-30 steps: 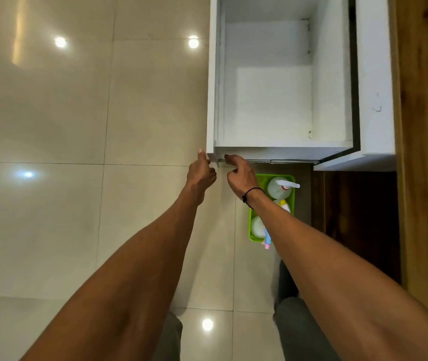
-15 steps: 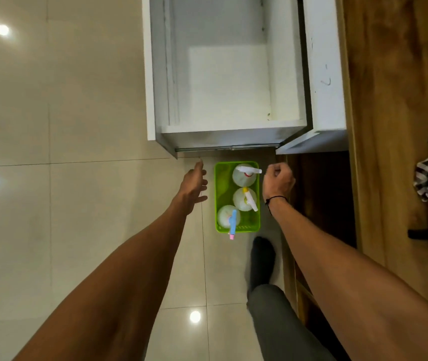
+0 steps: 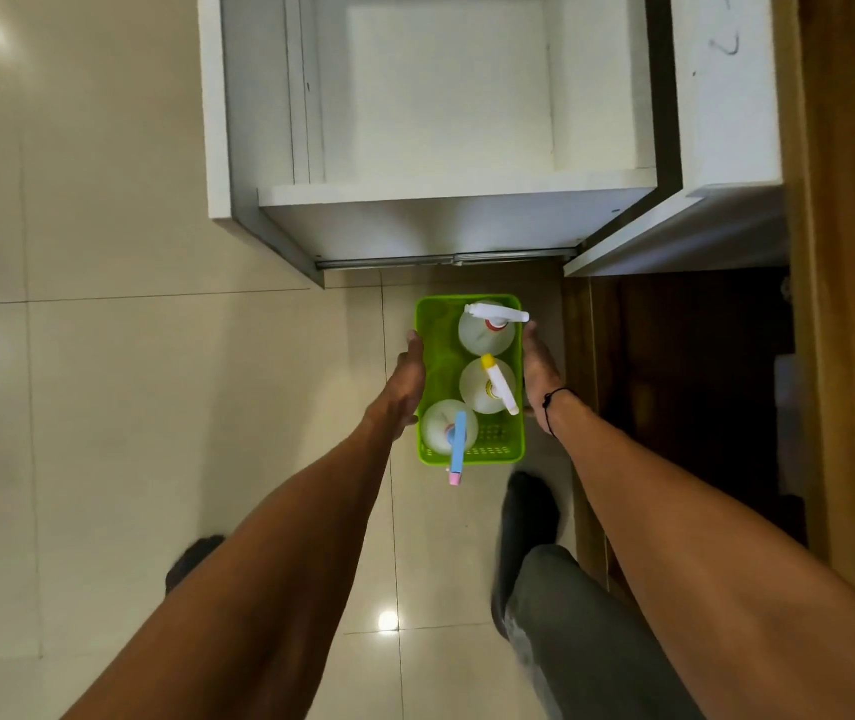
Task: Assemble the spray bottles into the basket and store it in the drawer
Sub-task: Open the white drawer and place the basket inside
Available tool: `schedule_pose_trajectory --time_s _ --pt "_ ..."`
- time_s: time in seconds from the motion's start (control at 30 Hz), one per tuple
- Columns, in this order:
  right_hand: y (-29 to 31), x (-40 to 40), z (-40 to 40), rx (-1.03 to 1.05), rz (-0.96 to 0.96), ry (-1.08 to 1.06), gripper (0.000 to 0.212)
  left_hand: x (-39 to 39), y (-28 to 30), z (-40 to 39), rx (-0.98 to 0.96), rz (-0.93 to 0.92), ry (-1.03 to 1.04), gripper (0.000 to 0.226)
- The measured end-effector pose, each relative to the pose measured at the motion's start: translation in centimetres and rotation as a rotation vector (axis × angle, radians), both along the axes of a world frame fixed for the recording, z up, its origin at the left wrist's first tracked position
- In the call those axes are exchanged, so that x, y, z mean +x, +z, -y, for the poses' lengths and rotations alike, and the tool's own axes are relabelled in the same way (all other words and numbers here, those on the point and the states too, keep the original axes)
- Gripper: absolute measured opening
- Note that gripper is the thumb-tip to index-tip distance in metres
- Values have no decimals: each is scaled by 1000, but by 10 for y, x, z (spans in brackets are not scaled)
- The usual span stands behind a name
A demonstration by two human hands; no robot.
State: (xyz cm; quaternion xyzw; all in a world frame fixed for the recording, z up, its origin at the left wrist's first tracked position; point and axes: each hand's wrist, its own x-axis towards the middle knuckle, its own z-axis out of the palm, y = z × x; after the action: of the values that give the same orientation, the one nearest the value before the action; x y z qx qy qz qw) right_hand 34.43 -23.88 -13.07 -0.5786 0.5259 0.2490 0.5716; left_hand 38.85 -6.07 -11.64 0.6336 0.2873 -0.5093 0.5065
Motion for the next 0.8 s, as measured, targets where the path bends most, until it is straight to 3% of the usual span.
schedule_pose_trajectory --time_s 0.13,0.3,0.8 --pt "13 -3 -3 15 8 -13 78 -8 10 1 51 40 14 83" --pt "70 -5 -8 8 6 -12 77 -7 64 -11 44 46 17 83" --pt "365 6 -30 55 158 -97 69 18 360 -52 -23 122 -56 75"
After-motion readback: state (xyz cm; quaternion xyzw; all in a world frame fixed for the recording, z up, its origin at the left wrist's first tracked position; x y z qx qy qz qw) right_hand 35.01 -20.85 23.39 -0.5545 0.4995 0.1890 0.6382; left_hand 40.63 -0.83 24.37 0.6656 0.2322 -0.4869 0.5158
